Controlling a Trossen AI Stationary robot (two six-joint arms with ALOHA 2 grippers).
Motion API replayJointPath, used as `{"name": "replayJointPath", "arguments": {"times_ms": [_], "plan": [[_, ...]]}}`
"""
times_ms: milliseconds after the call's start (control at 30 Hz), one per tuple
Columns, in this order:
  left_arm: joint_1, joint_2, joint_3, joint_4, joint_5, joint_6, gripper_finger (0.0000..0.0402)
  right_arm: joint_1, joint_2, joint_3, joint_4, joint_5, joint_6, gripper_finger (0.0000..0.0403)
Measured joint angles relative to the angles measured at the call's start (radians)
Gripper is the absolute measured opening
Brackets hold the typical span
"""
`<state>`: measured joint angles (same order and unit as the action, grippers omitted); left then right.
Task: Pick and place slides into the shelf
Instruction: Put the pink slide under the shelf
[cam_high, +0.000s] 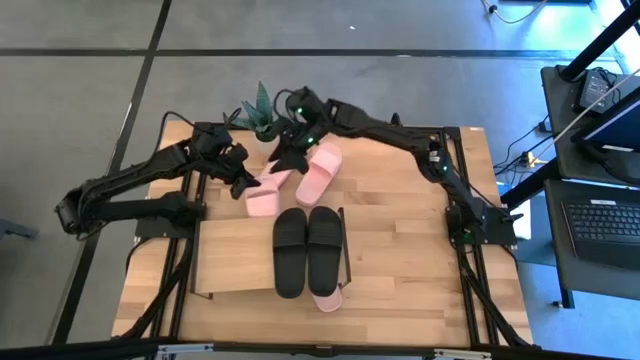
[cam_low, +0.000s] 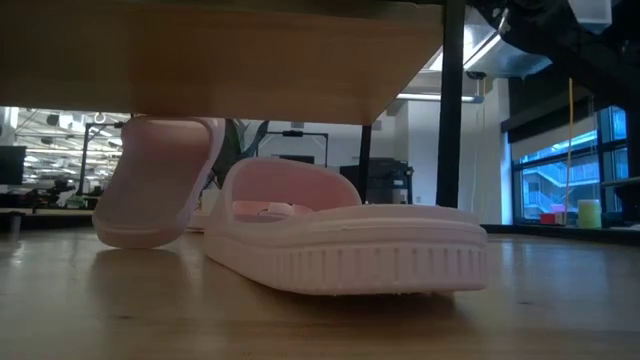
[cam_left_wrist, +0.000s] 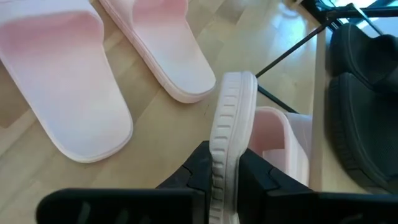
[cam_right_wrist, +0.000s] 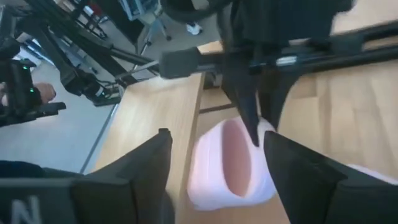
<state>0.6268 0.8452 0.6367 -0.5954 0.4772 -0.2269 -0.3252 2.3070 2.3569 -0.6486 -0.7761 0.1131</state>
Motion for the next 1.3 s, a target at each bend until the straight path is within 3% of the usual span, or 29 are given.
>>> {"name": "replayJointPath", "arguments": {"times_ms": [467,733,1300], "plan": [[-0.078,0.107,0.001,0.012,-0.105,-0.030,0.0032,-0.073,-0.161,-0.001,-0.146,0.049,-0.100,0.0259],[-0.113,0.190,0.001,0.034,-0.124,-0.033,0.0032,-0.073,-0.233,-0.001,-0.216,0.167,-0.155,0.0259],[-0.182,0.328,0.000,0.113,-0.127,-0.091,0.0032,-0.073,-0.260,-0.001,-0.313,0.265,-0.222,0.0259]]}}
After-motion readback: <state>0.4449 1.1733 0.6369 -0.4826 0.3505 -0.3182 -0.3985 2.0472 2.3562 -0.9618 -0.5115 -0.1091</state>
